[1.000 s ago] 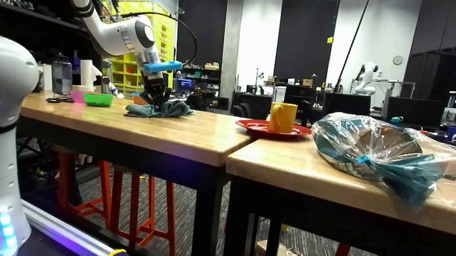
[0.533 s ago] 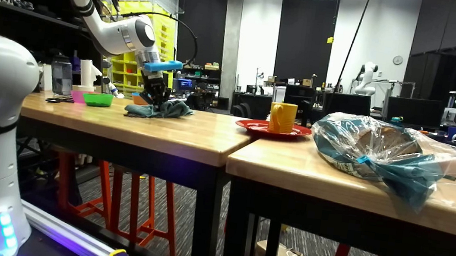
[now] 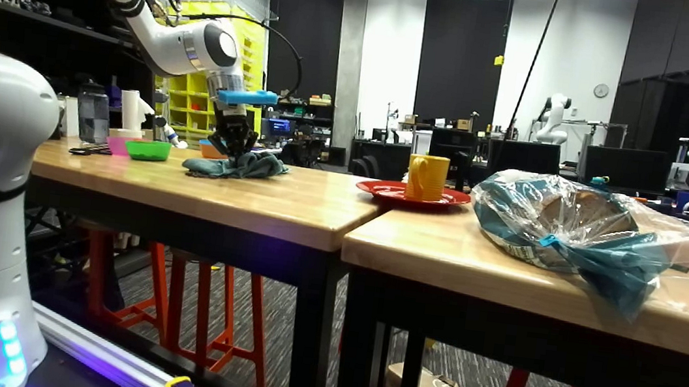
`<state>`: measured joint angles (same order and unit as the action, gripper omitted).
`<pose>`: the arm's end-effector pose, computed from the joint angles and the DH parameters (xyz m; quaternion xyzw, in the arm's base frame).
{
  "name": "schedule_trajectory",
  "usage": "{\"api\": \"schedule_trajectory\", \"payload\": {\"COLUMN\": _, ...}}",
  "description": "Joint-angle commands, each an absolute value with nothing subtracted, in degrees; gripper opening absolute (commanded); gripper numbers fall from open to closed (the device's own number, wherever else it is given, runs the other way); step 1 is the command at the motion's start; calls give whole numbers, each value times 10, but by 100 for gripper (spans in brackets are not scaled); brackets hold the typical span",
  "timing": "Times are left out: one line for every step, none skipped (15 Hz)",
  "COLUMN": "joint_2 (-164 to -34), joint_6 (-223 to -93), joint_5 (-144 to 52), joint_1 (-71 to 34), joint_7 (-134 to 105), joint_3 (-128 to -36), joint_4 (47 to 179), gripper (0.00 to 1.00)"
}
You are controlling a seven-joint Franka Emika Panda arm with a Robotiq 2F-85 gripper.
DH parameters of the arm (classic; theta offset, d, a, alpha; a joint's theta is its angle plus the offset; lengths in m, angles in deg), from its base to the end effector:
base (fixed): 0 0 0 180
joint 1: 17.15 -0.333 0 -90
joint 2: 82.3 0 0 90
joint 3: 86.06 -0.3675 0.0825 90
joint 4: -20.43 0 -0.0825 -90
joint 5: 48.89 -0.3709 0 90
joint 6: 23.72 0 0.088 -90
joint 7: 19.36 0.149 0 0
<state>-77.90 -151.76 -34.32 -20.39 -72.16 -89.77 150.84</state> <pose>0.4953 0.0447 0.4103 0.8218 0.5601 -0.0245 0.1022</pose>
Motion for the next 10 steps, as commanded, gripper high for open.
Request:
{"api": "schedule_trajectory", "payload": {"joint_2": -756, "joint_6": -1516, "joint_5": -376, "joint_1": -208, "joint_7": -738, "joint_3": -891, "joint_4": 1511, "gripper": 2}}
{"api": "schedule_trajectory", "payload": {"joint_2": -752, "joint_6": -1515, "joint_5": -379, "joint_1": -208, "joint_7": -739, "joint_3": -890, "joint_4": 1511, "gripper": 2}}
{"api": "schedule_trajectory", "payload": {"joint_2": -747, "joint_6": -1514, "joint_5": -376, "joint_1": -208, "joint_7": -739, "joint_3": -890, "joint_4": 1512, "gripper": 2}}
{"api": "schedule_trajectory", "payload": {"joint_2": -742, "joint_6": -1512, "joint_5": -370, "joint_1": -208, "joint_7": -736, "joint_3": -890, "joint_4": 1512, "gripper": 2}}
{"api": "schedule_trajectory", "payload": {"joint_2": -734, "joint_6": -1510, "joint_5": -362, "joint_1": -208, "joint_7": -739, "joint_3": -890, "joint_4": 1515, "gripper": 2}}
{"api": "schedule_trajectory", "payload": {"joint_2": -726, "joint_6": -1509, "joint_5": -364, "joint_1": -210, "joint_7": -748, "joint_3": -890, "joint_4": 1517, "gripper": 2}}
{"api": "schedule_trajectory", "payload": {"joint_2": -718, "joint_6": -1508, "joint_5": -369, "joint_1": -211, "joint_7": -754, "joint_3": -889, "joint_4": 1517, "gripper": 2}}
{"api": "schedule_trajectory", "payload": {"joint_2": -712, "joint_6": -1508, "joint_5": -370, "joint_1": -211, "joint_7": -756, "joint_3": -888, "joint_4": 1516, "gripper": 2}}
{"api": "schedule_trajectory", "payload": {"joint_2": -705, "joint_6": -1505, "joint_5": -373, "joint_1": -212, "joint_7": -759, "joint_3": -888, "joint_4": 1514, "gripper": 2}}
{"api": "schedule_trajectory", "payload": {"joint_2": -696, "joint_6": -1503, "joint_5": -378, "joint_1": -214, "joint_7": -763, "joint_3": -887, "joint_4": 1514, "gripper": 2}}
